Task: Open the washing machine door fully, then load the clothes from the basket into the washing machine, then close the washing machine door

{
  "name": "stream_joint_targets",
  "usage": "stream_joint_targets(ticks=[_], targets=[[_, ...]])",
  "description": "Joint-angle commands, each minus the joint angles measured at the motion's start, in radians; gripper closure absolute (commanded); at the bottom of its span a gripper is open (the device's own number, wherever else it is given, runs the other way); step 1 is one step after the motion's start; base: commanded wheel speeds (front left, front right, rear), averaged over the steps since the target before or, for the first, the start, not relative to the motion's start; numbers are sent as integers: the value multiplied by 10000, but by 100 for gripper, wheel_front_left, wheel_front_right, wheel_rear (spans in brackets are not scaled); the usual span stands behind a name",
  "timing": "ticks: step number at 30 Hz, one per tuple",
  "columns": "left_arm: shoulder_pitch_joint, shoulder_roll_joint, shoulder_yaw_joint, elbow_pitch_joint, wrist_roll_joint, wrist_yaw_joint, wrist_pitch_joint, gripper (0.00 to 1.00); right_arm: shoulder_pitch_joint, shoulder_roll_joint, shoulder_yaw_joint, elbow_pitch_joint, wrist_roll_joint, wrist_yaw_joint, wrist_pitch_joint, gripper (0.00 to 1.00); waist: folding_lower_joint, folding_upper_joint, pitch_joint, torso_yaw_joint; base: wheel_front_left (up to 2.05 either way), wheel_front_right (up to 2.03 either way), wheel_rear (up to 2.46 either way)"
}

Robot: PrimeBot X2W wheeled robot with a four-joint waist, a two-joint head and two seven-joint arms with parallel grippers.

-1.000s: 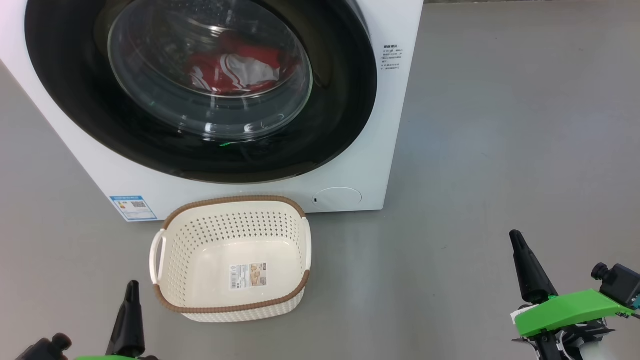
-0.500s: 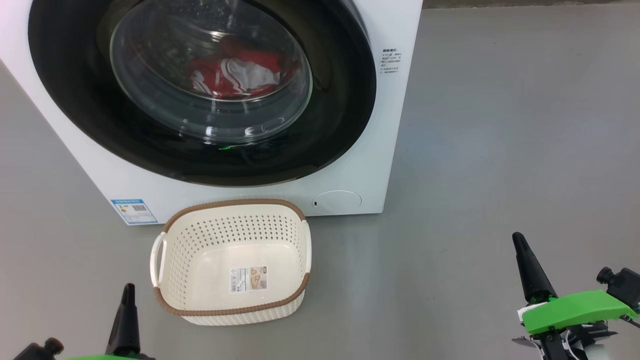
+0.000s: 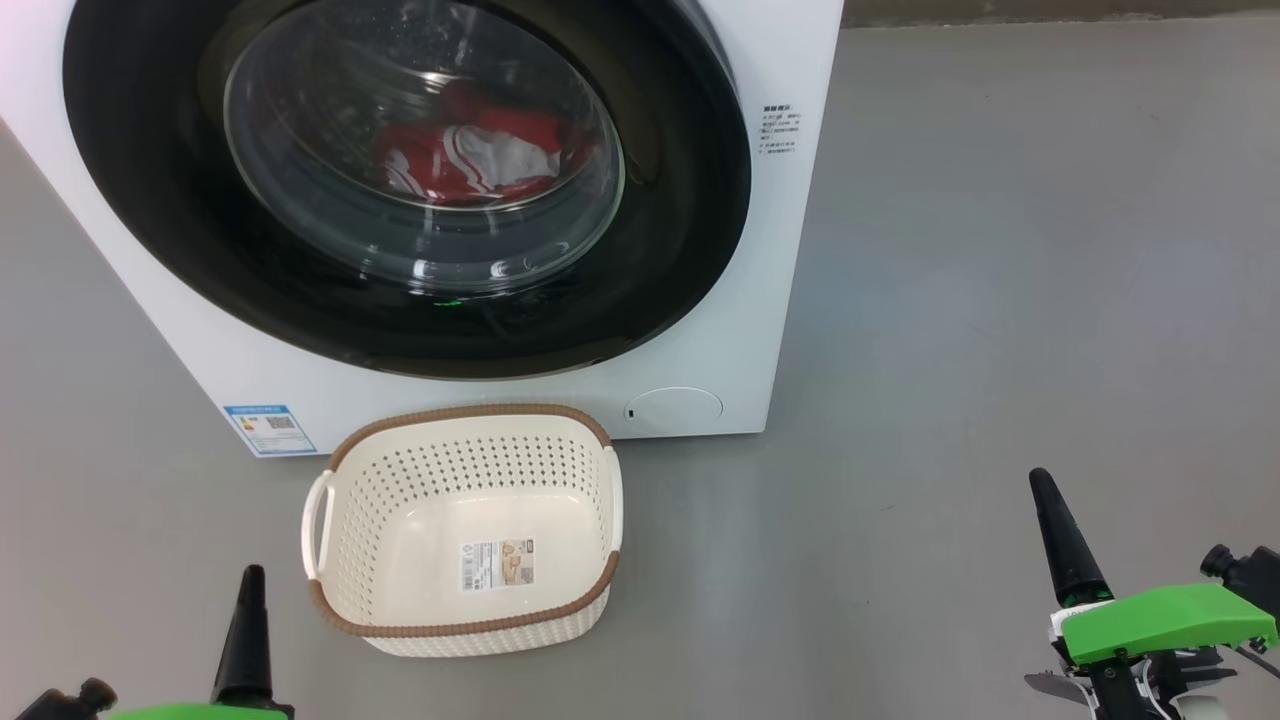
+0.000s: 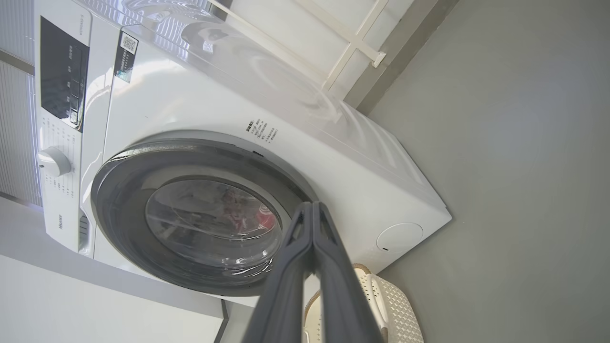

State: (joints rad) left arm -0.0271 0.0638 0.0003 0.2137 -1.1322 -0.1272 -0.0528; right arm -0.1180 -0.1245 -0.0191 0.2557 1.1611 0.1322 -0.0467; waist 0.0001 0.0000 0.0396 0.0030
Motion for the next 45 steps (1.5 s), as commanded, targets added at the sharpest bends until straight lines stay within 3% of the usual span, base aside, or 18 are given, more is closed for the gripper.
stream_joint_targets(ticks=[1, 45], targets=[[-416, 172, 277, -165, -295, -22, 73, 100, -30, -19, 24, -215, 303, -6, 77, 100, -1, 0, -11, -1, 0, 0, 0], [-757, 75, 811, 268, -4636, -34, 1332, 100, 105, 578, -729, -126, 4274, -14, 1367, 100, -1, 0, -337, -28, 0, 0, 0]])
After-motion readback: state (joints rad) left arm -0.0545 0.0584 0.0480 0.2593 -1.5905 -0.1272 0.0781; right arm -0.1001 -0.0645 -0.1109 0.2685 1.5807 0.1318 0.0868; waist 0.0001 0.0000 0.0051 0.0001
